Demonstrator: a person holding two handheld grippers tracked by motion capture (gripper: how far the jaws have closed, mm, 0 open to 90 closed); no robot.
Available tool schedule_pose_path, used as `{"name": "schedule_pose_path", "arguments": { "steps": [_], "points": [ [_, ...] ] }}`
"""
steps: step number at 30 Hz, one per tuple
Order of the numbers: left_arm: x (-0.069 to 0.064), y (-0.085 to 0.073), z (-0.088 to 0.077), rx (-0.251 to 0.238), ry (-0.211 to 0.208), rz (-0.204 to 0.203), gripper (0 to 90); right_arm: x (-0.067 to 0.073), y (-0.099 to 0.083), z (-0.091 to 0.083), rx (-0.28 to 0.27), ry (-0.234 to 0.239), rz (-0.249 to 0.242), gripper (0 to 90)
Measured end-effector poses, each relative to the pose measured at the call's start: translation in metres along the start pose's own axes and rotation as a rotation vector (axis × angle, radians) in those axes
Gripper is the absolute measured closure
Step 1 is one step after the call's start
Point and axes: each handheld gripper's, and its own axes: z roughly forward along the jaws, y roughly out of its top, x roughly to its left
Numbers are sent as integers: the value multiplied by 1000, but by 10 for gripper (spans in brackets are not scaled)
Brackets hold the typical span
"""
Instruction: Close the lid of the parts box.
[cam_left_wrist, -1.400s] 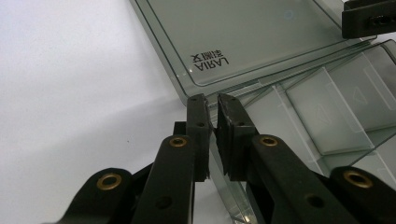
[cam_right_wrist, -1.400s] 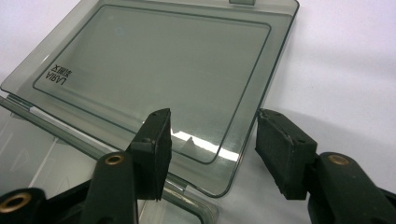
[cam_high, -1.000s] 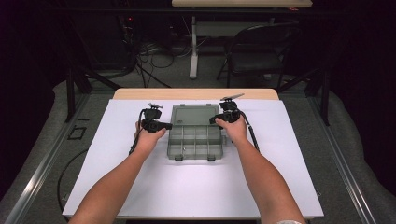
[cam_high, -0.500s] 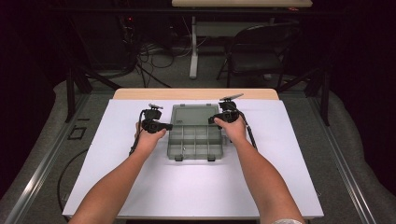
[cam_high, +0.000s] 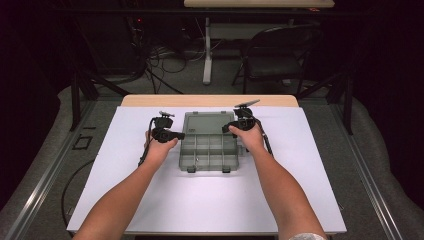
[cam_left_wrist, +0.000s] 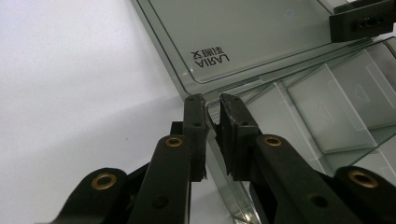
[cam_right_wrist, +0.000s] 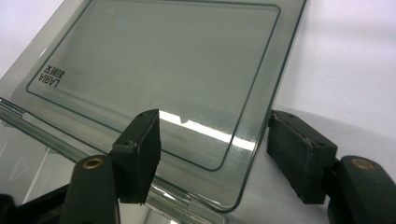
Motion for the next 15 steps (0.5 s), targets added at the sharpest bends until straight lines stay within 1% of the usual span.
{"name": "schedule_pose_path", "arguments": {
  "steps": [2, 3, 7, 12, 15],
  "points": [
    [0, 0, 0, -2, 0, -2, 814, 0, 0, 1, 8, 4, 1, 334],
    [0, 0, 0, -3, -1, -2, 814, 0, 0, 1, 6, 15, 3, 330],
    [0, 0, 0, -1, 0, -3, 814, 1, -1, 2, 4, 13, 1, 323],
    [0, 0, 0, -1, 2, -2, 814, 1, -1, 1, -3, 9, -20, 334],
    [-1, 0, 0, 0, 5, -1, 814, 1, -1, 0, 0, 7, -11, 344]
  ]
}}
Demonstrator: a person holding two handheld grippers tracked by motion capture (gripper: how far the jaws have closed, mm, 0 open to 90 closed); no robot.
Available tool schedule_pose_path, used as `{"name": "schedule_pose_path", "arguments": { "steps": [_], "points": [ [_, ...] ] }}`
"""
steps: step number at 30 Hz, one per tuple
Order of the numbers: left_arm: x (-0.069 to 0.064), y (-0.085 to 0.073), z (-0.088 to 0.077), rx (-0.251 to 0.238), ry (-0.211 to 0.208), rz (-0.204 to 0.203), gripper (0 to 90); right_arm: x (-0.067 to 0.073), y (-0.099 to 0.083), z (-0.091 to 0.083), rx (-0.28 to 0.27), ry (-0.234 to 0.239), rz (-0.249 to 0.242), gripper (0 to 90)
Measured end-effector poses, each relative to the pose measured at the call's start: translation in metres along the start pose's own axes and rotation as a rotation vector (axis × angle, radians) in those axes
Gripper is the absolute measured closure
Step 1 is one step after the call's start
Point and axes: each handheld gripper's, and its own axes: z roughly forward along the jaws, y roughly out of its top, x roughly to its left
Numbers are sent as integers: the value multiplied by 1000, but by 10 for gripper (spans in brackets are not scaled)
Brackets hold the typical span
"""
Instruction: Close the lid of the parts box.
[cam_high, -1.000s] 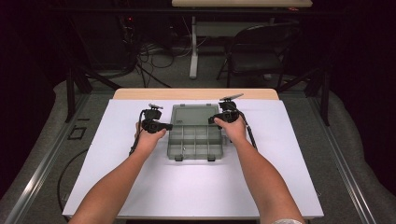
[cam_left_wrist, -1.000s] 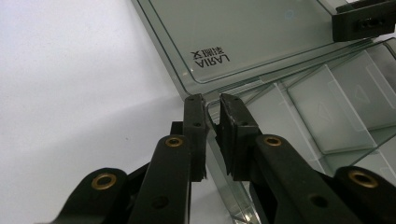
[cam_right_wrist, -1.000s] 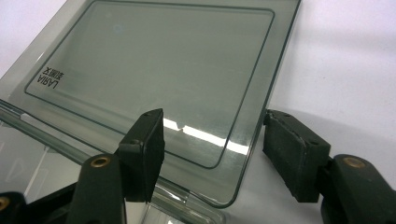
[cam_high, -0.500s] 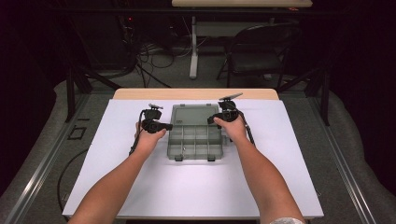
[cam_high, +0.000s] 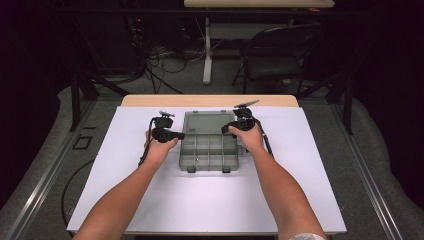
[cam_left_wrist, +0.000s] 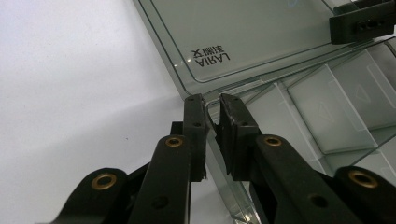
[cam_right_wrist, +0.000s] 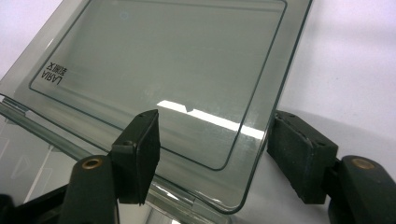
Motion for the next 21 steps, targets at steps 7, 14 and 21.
{"name": "schedule_pose_path", "arguments": {
  "steps": [7, 14, 21],
  "points": [
    [0, 0, 0, 0, 0, -1, 814, -2, 1, -4, -18, -3, -3, 408],
    [0, 0, 0, 1, 1, 0, 815, -1, 1, -8, -27, -13, -20, 447],
    [0, 0, 0, 0, 2, 0, 817, -3, 2, -13, -31, -15, -30, 504]
  ]
}}
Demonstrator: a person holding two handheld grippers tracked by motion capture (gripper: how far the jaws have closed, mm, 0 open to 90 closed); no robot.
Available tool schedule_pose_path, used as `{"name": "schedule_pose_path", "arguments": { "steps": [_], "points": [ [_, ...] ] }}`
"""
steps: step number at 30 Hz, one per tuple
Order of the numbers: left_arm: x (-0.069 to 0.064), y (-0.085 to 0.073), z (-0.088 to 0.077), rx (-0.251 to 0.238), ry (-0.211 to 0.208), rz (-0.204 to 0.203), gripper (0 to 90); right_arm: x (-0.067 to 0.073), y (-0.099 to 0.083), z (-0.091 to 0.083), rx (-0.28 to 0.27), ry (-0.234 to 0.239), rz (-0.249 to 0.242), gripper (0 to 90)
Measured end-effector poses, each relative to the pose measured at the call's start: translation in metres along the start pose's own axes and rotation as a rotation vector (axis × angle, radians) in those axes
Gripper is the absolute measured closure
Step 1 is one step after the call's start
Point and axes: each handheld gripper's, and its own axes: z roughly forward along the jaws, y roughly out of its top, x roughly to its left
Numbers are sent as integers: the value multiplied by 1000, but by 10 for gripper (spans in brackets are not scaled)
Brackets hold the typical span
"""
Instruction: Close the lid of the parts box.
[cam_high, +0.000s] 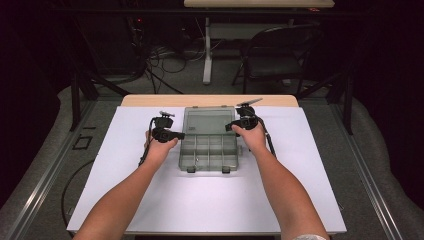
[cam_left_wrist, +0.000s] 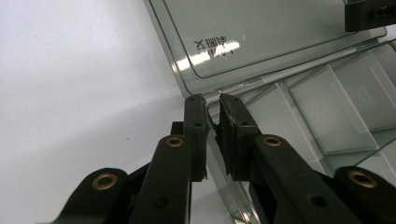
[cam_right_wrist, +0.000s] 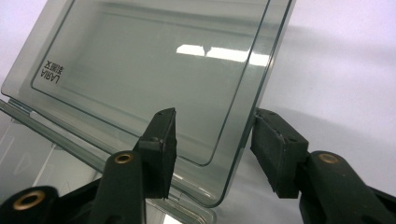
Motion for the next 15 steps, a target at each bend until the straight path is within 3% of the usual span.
{"name": "schedule_pose_path", "arguments": {
  "steps": [15],
  "points": [
    [-1, 0, 0, 0, 2, 2, 819, -4, 1, -11, -40, -3, -31, 663]
  ]
}}
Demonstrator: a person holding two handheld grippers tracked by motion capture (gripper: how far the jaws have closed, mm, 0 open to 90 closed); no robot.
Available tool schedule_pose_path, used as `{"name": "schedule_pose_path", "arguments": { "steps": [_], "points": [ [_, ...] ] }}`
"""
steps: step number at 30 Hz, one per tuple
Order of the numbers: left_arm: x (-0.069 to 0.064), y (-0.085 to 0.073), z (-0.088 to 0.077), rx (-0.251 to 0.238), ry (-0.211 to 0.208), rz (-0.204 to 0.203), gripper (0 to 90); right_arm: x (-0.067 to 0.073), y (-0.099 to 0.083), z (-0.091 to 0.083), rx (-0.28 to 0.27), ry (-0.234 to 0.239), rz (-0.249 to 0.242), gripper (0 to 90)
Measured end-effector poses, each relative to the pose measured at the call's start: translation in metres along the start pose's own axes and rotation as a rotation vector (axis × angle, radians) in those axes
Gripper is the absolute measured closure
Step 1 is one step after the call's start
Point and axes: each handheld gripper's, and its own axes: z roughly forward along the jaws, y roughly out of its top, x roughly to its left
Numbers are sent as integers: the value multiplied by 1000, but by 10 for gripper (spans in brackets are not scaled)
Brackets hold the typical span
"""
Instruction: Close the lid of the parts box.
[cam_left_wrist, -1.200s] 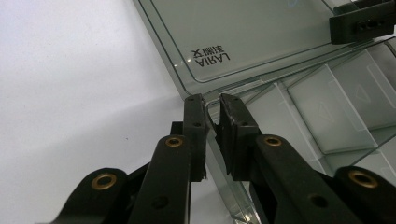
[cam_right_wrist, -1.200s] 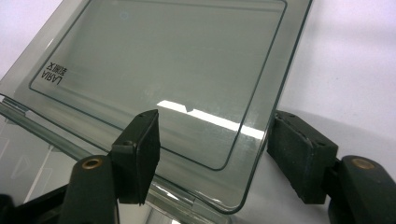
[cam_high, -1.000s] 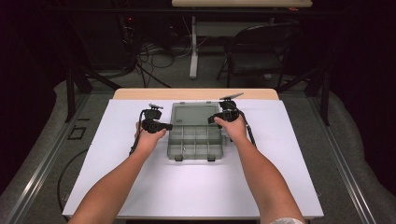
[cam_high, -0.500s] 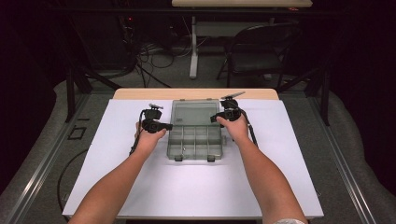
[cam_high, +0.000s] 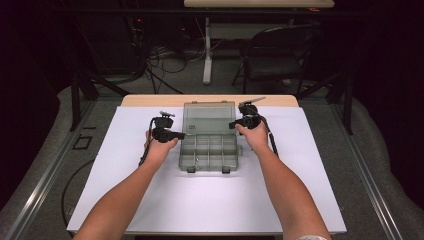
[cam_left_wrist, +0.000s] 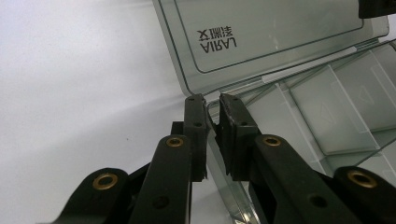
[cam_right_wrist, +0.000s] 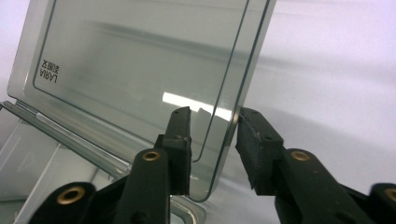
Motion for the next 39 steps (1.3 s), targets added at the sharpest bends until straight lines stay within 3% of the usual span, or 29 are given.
{"name": "schedule_pose_path", "arguments": {
  "steps": [12, 25, 39],
  "points": [
    [0, 0, 0, -3, 0, -2, 824, -5, 0, -9, -28, 13, -9, 816],
    [0, 0, 0, -3, 0, -2, 824, -5, -3, -11, -54, 17, -7, 828],
    [0, 0, 0, -2, -1, -6, 824, -3, -7, -13, -85, 5, -52, 828]
  ]
}}
